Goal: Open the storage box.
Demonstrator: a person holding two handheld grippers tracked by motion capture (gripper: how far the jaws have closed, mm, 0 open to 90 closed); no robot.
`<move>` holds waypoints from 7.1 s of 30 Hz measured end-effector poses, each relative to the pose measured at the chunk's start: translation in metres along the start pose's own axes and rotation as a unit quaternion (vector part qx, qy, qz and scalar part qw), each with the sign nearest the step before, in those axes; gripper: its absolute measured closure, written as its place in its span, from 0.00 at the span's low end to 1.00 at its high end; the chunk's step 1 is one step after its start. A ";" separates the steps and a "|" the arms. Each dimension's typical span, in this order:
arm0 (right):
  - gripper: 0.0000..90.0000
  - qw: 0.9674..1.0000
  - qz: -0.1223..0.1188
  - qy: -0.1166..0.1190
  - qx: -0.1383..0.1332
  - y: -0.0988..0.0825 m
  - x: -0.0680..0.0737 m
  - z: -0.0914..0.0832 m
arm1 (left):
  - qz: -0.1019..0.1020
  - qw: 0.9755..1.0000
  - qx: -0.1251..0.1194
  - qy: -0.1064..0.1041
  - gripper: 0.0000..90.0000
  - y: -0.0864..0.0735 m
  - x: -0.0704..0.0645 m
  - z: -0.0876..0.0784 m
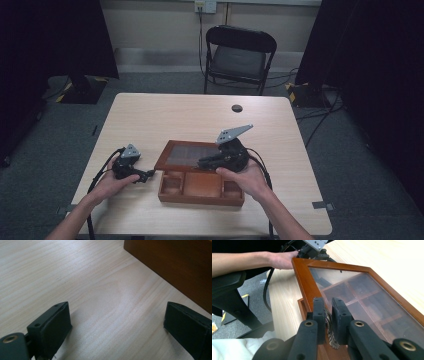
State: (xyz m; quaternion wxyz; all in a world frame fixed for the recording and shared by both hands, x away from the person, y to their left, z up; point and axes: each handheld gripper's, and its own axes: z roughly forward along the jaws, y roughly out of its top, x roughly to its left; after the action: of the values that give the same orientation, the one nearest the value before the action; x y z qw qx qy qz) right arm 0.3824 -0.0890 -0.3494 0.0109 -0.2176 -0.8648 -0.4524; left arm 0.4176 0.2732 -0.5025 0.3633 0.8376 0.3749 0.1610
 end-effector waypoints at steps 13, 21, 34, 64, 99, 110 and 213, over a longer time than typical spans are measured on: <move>0.91 1.000 0.004 -0.010 -0.011 0.010 -0.003 -0.006 | 0.006 1.000 0.003 0.001 0.07 0.000 0.001 0.000; 0.91 1.000 0.003 -0.015 -0.017 0.015 -0.006 -0.008 | 0.006 1.000 0.003 0.001 0.07 0.000 0.001 0.000; 0.92 1.000 0.006 -0.019 -0.022 0.023 -0.010 -0.012 | 0.004 1.000 0.003 0.000 0.07 0.000 0.000 0.000; 0.92 1.000 0.008 -0.012 -0.027 0.034 -0.020 -0.016 | 0.003 1.000 0.003 0.000 0.07 0.000 0.000 0.000; 0.94 0.999 0.002 -0.029 -0.042 0.047 -0.027 -0.020 | 0.004 1.000 0.003 -0.001 0.07 0.000 0.001 0.000; 0.94 0.998 0.007 -0.030 -0.047 0.049 -0.030 -0.021 | 0.003 1.000 0.003 -0.001 0.07 0.000 0.001 0.000; 0.91 0.996 0.019 -0.052 -0.076 0.066 -0.050 -0.024 | 0.004 1.000 0.003 -0.001 0.07 0.000 0.001 0.000</move>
State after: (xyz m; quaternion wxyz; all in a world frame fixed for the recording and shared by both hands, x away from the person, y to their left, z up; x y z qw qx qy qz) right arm 0.4486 -0.0935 -0.2946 -0.0424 -0.2577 -0.8231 -0.5044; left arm 0.4179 0.2737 -0.5023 0.3609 0.8400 0.3720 0.1604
